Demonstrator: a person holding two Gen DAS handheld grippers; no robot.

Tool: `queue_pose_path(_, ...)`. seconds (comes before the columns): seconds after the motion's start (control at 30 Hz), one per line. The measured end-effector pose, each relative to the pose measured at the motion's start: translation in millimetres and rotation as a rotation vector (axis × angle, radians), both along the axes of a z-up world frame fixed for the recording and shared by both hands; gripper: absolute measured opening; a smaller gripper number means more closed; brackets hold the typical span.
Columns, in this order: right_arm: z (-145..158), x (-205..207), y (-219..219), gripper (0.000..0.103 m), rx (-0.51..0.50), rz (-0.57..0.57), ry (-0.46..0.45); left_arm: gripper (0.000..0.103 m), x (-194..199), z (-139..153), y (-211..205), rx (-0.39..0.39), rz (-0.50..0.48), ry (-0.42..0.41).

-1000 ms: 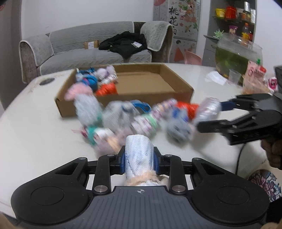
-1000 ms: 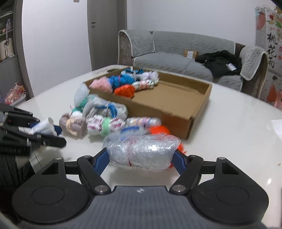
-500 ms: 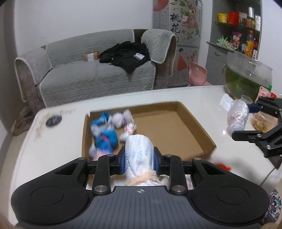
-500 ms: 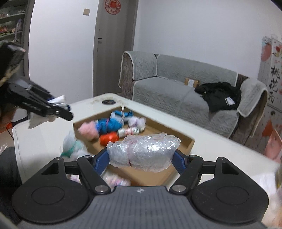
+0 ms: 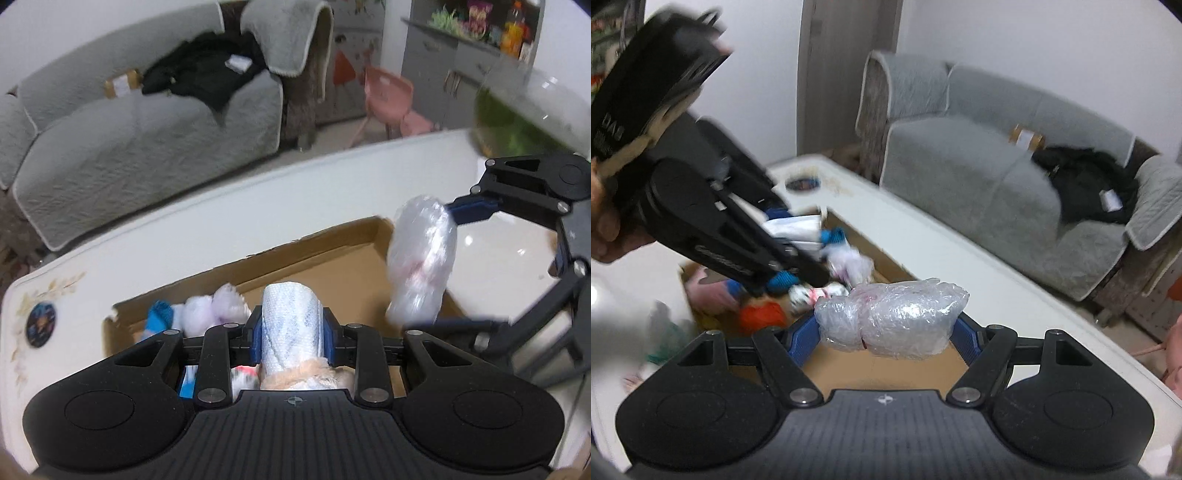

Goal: Organize objects
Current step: 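Carry both bundles over the cardboard tray and lower them inside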

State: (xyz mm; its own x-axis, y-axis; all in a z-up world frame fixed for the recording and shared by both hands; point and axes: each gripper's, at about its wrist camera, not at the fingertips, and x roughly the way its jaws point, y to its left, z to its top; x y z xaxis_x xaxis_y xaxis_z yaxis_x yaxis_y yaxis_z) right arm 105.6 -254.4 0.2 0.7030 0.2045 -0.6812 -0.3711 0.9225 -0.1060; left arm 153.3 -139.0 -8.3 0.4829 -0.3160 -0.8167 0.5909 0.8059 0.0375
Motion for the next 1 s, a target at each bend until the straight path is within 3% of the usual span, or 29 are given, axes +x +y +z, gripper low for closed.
queue_pose_path(0.13, -31.5, 31.9, 2.4, 0.071, -0.038, 0.024, 0.082, 0.036, 28.8, -28.5, -15.0, 0.029, -0.017, 0.034)
queue_pose_path(0.43, -70.6, 74.1, 5.6, 0.071, -0.083, 0.046, 0.182, 0.037, 67.4, -70.9, -25.5, 0.047, 0.032, 0.06)
queue_pose_path(0.9, -71.5, 88.9, 3.9, 0.075, -0.104, 0.047, 0.26, 0.041, 71.3, -77.9, -18.4, 0.033, 0.046, 0.054)
queue_pose_path(1.0, -72.7, 85.4, 4.2, 0.076, -0.106, 0.043, 0.261, 0.049, 69.4, -75.7, -18.9, 0.036, 0.058, 0.036)
